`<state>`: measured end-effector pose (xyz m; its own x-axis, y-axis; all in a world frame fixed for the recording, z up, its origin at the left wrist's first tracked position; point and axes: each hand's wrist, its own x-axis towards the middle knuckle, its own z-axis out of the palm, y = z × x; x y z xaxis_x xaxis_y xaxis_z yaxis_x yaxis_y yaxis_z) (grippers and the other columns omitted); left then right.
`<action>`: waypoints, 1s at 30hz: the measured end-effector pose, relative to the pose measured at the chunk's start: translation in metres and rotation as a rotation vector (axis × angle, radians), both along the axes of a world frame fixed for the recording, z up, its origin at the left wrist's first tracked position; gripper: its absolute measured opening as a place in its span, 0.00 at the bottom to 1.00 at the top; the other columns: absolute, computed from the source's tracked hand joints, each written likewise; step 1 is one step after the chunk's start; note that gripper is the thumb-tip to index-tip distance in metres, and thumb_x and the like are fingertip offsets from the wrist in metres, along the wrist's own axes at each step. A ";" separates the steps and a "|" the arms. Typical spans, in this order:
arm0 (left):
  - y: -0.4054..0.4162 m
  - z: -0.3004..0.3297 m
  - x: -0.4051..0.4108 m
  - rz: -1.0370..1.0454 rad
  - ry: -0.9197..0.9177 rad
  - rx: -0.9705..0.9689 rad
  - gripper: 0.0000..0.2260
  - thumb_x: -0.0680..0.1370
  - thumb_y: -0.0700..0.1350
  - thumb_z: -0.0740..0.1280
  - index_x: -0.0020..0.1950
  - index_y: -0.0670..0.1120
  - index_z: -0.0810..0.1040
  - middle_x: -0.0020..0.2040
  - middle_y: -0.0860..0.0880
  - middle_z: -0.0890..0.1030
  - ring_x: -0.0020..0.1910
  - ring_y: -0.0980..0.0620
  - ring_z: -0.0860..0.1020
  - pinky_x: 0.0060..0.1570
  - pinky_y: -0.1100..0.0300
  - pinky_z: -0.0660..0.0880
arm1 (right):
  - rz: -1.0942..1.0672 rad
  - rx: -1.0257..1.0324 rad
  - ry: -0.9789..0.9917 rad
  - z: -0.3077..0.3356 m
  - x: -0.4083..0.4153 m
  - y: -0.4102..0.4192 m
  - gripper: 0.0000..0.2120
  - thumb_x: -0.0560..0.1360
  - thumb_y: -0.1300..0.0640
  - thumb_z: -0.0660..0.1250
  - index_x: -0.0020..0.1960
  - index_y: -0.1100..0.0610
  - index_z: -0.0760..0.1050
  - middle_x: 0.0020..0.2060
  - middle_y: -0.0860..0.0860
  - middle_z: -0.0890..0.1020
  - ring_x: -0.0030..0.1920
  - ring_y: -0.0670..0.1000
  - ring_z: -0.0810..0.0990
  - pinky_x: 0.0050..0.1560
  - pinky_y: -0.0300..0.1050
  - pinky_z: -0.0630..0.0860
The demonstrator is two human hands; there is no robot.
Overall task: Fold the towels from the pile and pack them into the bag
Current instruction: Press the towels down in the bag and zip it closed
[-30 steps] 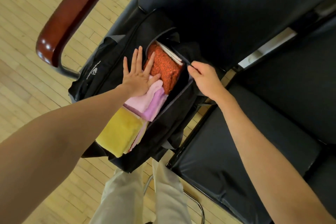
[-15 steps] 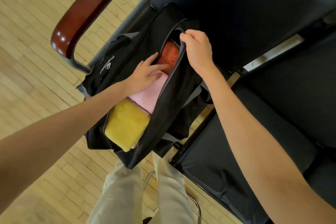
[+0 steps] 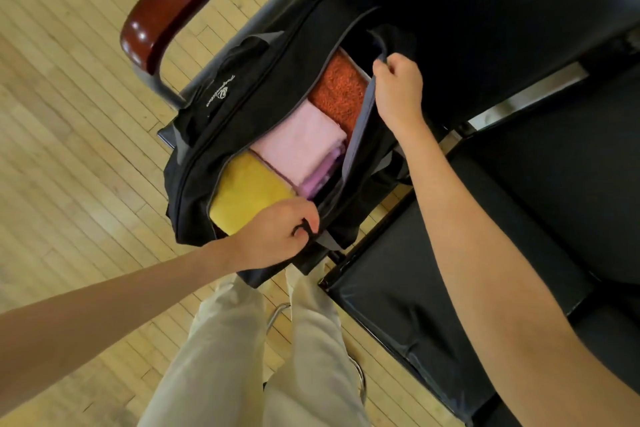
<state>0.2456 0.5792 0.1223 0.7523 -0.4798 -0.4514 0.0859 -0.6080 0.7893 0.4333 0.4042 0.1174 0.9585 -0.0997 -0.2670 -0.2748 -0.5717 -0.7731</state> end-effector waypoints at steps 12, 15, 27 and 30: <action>-0.015 0.001 -0.008 -0.166 0.192 0.327 0.06 0.80 0.43 0.64 0.45 0.43 0.71 0.47 0.43 0.81 0.47 0.45 0.78 0.47 0.55 0.73 | -0.026 -0.065 0.028 0.001 -0.013 -0.003 0.08 0.78 0.56 0.65 0.47 0.62 0.76 0.40 0.51 0.77 0.42 0.47 0.77 0.41 0.36 0.70; -0.015 0.011 -0.008 -0.164 0.208 0.350 0.11 0.79 0.41 0.64 0.38 0.47 0.66 0.42 0.45 0.78 0.42 0.48 0.75 0.38 0.60 0.66 | -0.011 -0.079 0.061 0.006 -0.017 -0.005 0.07 0.77 0.57 0.66 0.49 0.61 0.76 0.44 0.52 0.78 0.45 0.47 0.77 0.42 0.37 0.71; 0.062 0.082 0.046 0.026 0.609 0.224 0.09 0.79 0.37 0.64 0.39 0.40 0.70 0.45 0.38 0.80 0.43 0.45 0.83 0.47 0.50 0.81 | -0.090 -0.034 -0.030 0.041 -0.010 0.024 0.07 0.79 0.58 0.62 0.48 0.63 0.74 0.41 0.51 0.77 0.43 0.47 0.77 0.39 0.32 0.68; 0.089 0.073 0.063 0.082 0.491 0.426 0.09 0.80 0.37 0.63 0.39 0.41 0.70 0.44 0.39 0.80 0.44 0.43 0.83 0.50 0.48 0.80 | -0.129 0.049 -0.028 0.036 -0.004 0.038 0.05 0.79 0.60 0.62 0.45 0.60 0.70 0.40 0.52 0.75 0.43 0.49 0.78 0.42 0.36 0.74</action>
<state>0.3085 0.6680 0.1949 0.4368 -0.1330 -0.8897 0.4342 -0.8350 0.3380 0.4288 0.4426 0.1533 0.9456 -0.2105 -0.2481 -0.3219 -0.4941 -0.8076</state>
